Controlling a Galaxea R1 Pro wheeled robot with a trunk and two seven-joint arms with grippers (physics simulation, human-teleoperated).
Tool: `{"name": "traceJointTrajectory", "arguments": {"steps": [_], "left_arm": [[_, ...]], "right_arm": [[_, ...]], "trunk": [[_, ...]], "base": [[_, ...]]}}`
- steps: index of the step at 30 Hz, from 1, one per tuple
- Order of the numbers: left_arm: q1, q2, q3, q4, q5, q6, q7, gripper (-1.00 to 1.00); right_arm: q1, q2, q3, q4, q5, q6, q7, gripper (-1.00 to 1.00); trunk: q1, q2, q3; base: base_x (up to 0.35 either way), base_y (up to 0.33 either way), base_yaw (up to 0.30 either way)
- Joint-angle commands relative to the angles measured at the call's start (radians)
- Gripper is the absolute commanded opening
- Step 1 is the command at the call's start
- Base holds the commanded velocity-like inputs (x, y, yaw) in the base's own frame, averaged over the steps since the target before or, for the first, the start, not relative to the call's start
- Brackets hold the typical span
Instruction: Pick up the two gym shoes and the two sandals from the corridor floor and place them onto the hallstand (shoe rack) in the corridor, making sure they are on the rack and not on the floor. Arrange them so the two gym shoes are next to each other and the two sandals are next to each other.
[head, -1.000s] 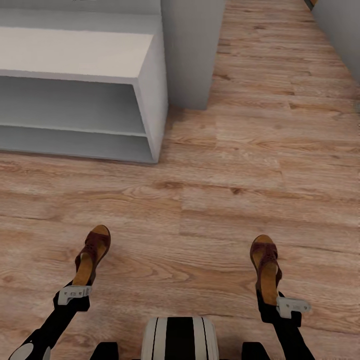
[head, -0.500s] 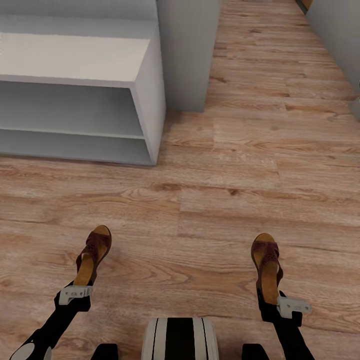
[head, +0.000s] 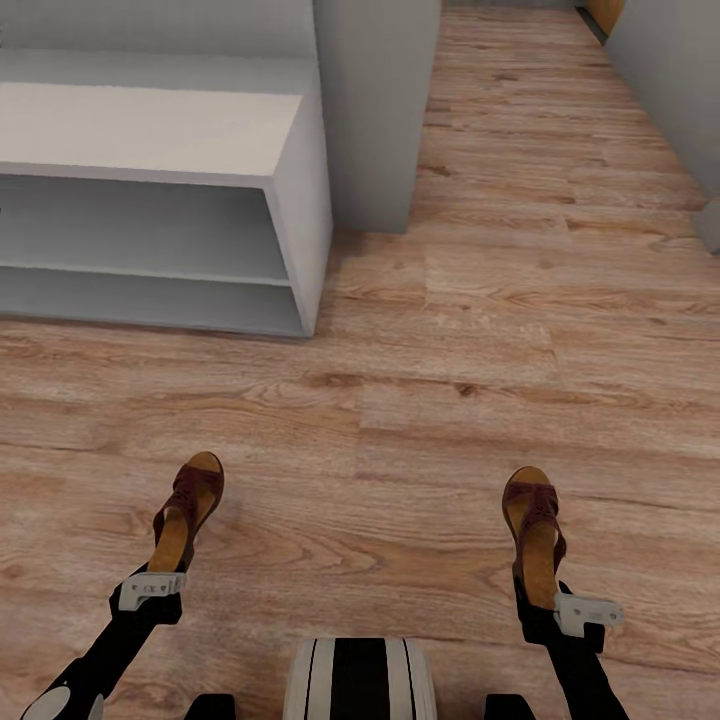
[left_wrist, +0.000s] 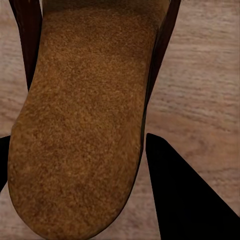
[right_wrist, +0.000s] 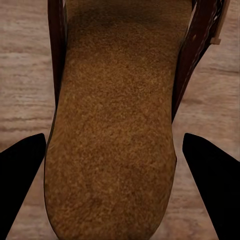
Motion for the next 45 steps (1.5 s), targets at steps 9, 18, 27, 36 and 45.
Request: {"name": "traceJointTrajectory", "arguments": {"steps": [9, 18, 27, 36, 45], "left_arm": [[-0.001, 0.001, -0.010, 0.024, -0.004, -0.001, 0.000, -1.00], [-0.002, 0.000, -0.013, 0.030, -0.005, -0.001, 0.001, -1.00], [-0.002, 0.000, -0.015, 0.035, -0.004, -0.002, 0.000, -1.00], [-0.002, 0.000, -0.016, 0.037, -0.003, -0.002, 0.000, -1.00], [-0.003, 0.000, -0.016, 0.038, -0.003, -0.002, 0.001, -1.00]], "right_arm": [[0.000, 0.000, 0.000, 0.000, -0.001, 0.000, 0.002, -1.00], [0.000, 0.000, 0.001, 0.000, 0.000, 0.000, 0.003, -1.00], [0.000, 0.000, 0.001, 0.000, 0.000, 0.000, 0.003, -1.00], [0.000, 0.000, 0.002, 0.001, 0.000, 0.000, 0.003, -1.00], [0.000, 0.000, 0.003, 0.001, 0.001, 0.000, 0.003, -1.00]], "trunk": [[0.000, 0.000, 0.014], [0.000, 0.000, 0.022], [0.000, 0.000, 0.023], [0.000, 0.000, 0.023], [0.000, 0.000, 0.030]], "base": [[0.000, 0.000, 0.000], [0.000, 0.120, 0.000], [0.000, 0.200, 0.000], [0.000, 0.061, 0.000], [0.000, 0.214, 0.000]]}}
